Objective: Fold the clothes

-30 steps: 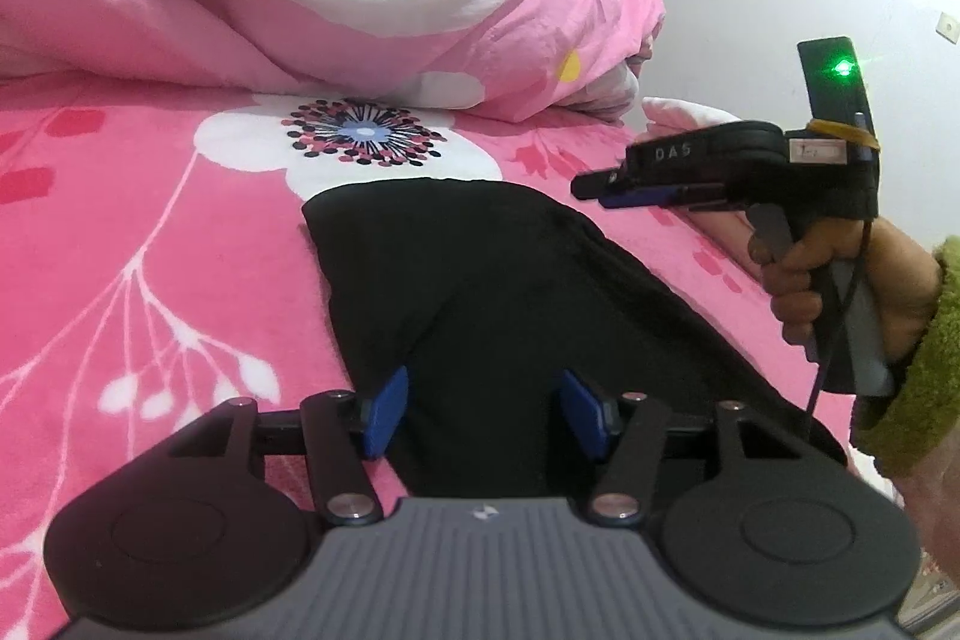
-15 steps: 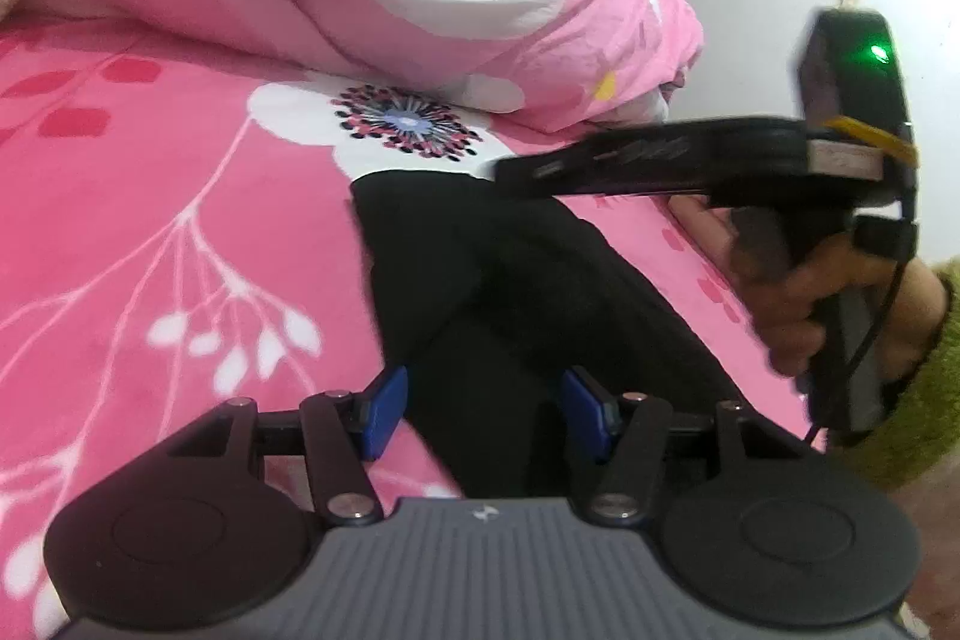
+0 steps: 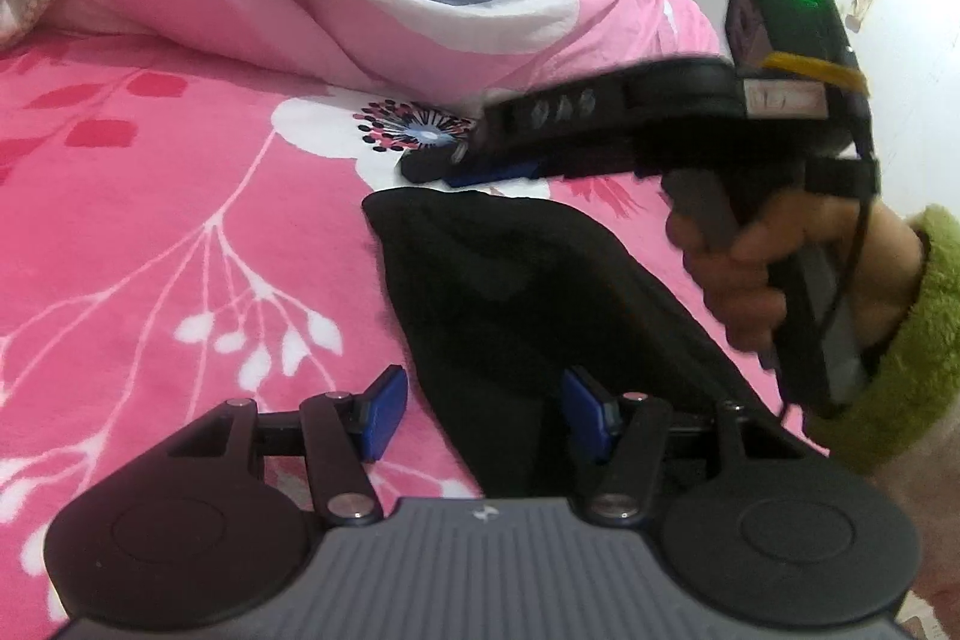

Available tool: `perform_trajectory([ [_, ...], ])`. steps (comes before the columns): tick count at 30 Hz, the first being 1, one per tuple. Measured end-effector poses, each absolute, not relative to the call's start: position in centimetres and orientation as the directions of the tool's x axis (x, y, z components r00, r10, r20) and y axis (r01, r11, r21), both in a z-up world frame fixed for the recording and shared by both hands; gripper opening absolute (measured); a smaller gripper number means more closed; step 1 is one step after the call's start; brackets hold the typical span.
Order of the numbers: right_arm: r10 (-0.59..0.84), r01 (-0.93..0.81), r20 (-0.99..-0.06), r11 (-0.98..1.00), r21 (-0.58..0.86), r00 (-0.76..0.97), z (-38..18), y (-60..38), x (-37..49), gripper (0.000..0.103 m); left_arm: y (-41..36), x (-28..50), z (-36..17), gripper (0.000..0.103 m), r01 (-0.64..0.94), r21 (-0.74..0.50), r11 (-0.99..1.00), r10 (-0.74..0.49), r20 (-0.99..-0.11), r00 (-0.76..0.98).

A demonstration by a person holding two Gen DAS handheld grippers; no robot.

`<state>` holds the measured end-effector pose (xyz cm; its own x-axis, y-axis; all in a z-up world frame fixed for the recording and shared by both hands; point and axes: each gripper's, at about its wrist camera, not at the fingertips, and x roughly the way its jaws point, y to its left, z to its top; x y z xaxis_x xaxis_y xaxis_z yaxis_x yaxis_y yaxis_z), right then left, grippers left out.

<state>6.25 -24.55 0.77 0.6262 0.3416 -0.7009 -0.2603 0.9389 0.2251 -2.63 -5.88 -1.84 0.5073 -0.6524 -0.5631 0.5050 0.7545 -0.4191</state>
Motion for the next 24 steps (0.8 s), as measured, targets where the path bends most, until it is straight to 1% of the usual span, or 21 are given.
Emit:
perform_trajectory([
  [2,0.339,-0.277,-0.743,0.937,0.212,0.577,-0.9,-23.4,7.0,0.026,-6.1,-2.8,-1.9,0.059,0.514,-0.398,0.760,-0.645,-0.564,0.516],
  [4,0.324,-0.264,-0.737,0.943,0.203,0.593,-2.5,-22.6,8.3,0.025,-6.4,-3.1,-1.9,0.059,0.526,-0.372,0.765,-0.636,-0.564,0.527],
  [5,0.320,-0.246,-0.719,0.946,0.211,0.617,-2.7,-22.7,8.9,0.025,-6.5,-3.2,-1.9,0.059,0.531,-0.363,0.766,-0.634,-0.563,0.530],
  [9,0.209,-0.065,-0.673,0.970,0.233,0.709,-1.3,-25.5,10.2,0.026,-6.4,-3.2,-1.9,0.059,0.537,-0.353,0.766,-0.632,-0.561,0.534],
  [13,0.196,-0.048,-0.640,0.969,0.241,0.743,1.3,-27.8,6.6,0.026,-6.1,-2.8,-1.8,0.059,0.527,-0.376,0.762,-0.641,-0.557,0.529],
  [15,0.197,-0.042,-0.629,0.967,0.252,0.752,2.1,-29.0,4.0,0.026,-6.0,-2.7,-1.7,0.061,0.532,-0.372,0.761,-0.642,-0.554,0.531],
  [18,0.156,0.006,-0.648,0.971,0.240,0.745,2.2,-30.5,0.2,0.026,-6.0,-2.6,-1.6,0.066,0.543,-0.367,0.755,-0.647,-0.551,0.527],
  [21,0.113,0.084,-0.677,0.964,0.251,0.728,0.9,-32.7,-2.8,0.026,-6.5,-2.6,-1.8,0.072,0.567,-0.362,0.740,-0.657,-0.570,0.493],
  [24,0.016,0.211,-0.725,0.952,0.221,0.689,-1.2,-35.5,-4.8,0.025,-7.2,-3.0,-1.8,0.078,0.590,-0.327,0.739,-0.648,-0.586,0.487],
])
